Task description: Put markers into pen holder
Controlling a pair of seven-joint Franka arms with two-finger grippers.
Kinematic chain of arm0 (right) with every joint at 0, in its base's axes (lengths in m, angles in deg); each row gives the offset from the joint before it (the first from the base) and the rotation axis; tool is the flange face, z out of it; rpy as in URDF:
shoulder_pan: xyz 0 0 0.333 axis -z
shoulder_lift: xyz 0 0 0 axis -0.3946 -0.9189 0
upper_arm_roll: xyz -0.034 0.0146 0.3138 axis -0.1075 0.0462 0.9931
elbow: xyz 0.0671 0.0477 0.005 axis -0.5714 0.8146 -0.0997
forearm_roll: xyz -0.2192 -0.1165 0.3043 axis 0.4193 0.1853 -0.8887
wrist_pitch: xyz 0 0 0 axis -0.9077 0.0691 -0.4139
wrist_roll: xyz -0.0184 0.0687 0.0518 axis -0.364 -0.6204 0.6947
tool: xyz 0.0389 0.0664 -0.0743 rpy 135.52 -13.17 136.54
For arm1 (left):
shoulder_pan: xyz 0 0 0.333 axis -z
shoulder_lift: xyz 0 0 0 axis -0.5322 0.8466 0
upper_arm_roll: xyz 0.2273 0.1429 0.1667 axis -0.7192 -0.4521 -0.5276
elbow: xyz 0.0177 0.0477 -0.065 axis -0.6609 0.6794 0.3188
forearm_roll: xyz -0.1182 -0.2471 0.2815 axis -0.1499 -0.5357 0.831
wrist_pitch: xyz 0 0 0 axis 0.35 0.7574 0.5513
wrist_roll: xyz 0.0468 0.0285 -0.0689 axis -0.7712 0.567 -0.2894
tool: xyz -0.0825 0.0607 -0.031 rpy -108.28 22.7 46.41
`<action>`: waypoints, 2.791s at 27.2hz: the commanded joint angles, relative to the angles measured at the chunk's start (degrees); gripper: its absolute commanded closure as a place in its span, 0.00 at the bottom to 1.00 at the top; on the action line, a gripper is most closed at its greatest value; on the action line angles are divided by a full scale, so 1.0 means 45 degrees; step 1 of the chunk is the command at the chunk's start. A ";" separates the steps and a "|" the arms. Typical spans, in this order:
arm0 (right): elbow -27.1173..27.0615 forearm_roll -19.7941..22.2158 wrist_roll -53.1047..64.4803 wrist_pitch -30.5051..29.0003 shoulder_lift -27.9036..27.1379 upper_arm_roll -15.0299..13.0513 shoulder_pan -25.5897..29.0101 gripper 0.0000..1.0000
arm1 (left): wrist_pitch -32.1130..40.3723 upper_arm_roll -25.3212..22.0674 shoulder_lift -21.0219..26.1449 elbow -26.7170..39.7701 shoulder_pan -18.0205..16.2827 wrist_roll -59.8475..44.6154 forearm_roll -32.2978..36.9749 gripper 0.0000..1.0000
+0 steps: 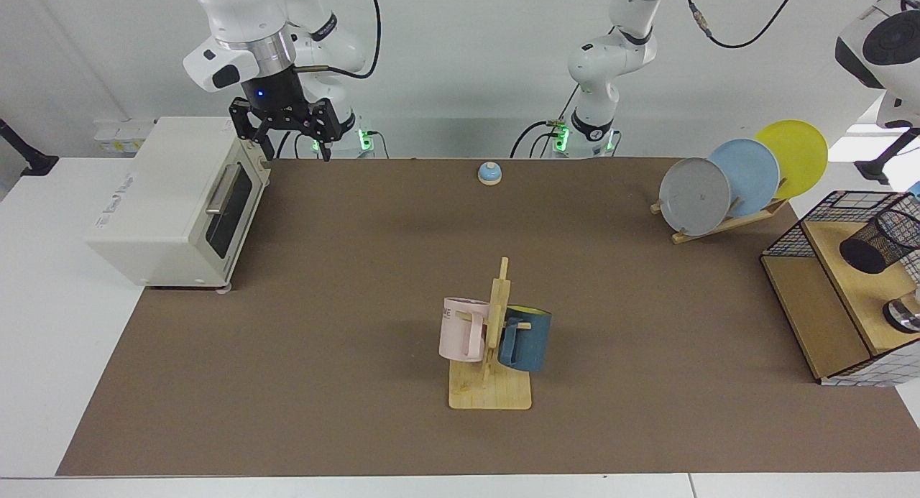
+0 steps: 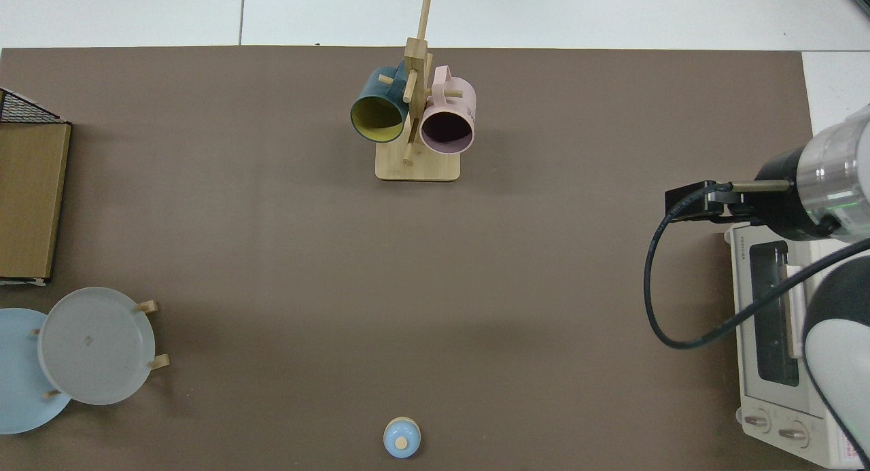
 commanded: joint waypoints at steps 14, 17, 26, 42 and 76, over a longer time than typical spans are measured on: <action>-0.0114 -0.0229 -0.0180 -0.0139 -0.0055 0.0100 0.0170 0.00 | -0.0180 0.0077 -0.0191 0.0680 0.0055 -0.0341 0.0019 1.00; -0.0114 -0.0230 -0.0161 -0.0139 -0.0055 0.0100 0.0170 0.00 | -0.0160 0.0096 -0.0172 0.0680 0.0074 -0.0341 0.0019 1.00; -0.0114 -0.0230 -0.0180 -0.0139 -0.0074 0.0100 0.0190 0.00 | -0.0024 0.0116 -0.0230 0.0798 0.0171 -0.0517 -0.0078 1.00; -0.0114 -0.0230 -0.0161 -0.0139 -0.0055 0.0100 0.0171 0.00 | 0.0055 -0.0332 0.0374 0.1169 0.0797 -0.0848 0.0038 1.00; -0.0114 -0.0230 -0.0161 -0.0139 -0.0055 0.0119 0.0170 0.00 | -0.0063 -0.0509 0.1801 0.1188 0.0875 -0.1454 0.0234 1.00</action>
